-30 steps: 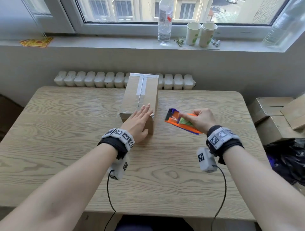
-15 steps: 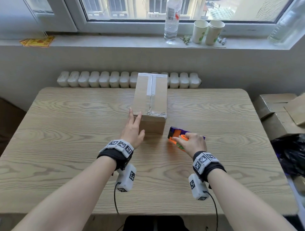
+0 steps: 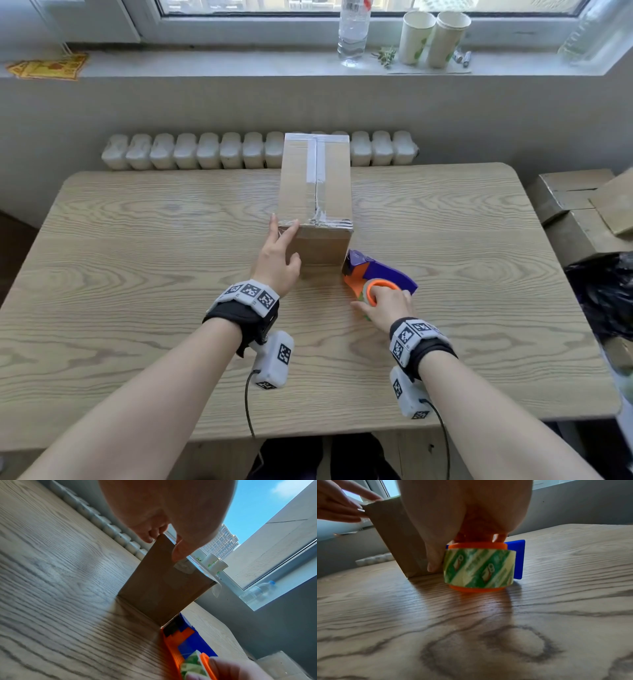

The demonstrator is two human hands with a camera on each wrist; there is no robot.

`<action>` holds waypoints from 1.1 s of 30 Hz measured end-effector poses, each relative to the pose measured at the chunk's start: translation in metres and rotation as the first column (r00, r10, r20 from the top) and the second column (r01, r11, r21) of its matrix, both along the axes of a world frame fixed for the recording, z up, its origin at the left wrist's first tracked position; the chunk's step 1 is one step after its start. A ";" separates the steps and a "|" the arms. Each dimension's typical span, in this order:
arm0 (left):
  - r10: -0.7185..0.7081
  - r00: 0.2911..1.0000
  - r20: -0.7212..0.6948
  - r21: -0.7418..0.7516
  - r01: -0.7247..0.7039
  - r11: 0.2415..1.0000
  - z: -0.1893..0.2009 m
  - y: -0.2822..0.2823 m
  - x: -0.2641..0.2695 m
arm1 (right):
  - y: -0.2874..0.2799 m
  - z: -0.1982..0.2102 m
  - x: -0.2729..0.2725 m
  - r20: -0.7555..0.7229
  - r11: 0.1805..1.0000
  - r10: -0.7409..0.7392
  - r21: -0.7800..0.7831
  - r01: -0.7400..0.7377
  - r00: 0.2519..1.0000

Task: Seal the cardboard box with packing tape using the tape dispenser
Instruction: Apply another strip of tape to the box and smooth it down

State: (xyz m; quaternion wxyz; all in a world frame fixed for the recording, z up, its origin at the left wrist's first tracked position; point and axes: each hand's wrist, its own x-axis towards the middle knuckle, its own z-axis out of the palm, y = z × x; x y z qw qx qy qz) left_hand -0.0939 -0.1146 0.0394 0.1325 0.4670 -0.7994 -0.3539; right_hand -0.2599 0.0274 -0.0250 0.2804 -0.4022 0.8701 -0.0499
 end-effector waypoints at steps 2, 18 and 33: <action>0.001 1.000 -0.015 0.013 -0.001 1.000 0.000 -0.003 0.001 | 0.001 0.004 0.003 0.008 0.997 0.050 0.059 -0.050 0.999; 0.045 0.998 -0.041 0.095 -0.041 0.995 0.005 -0.005 0.005 | -0.021 0.049 0.005 0.061 0.917 -0.165 -0.359 0.176 0.984; 0.096 0.995 -0.040 -0.031 -0.097 0.995 0.019 -0.039 0.012 | -0.061 0.072 -0.011 0.123 0.848 0.038 -0.529 0.033 0.992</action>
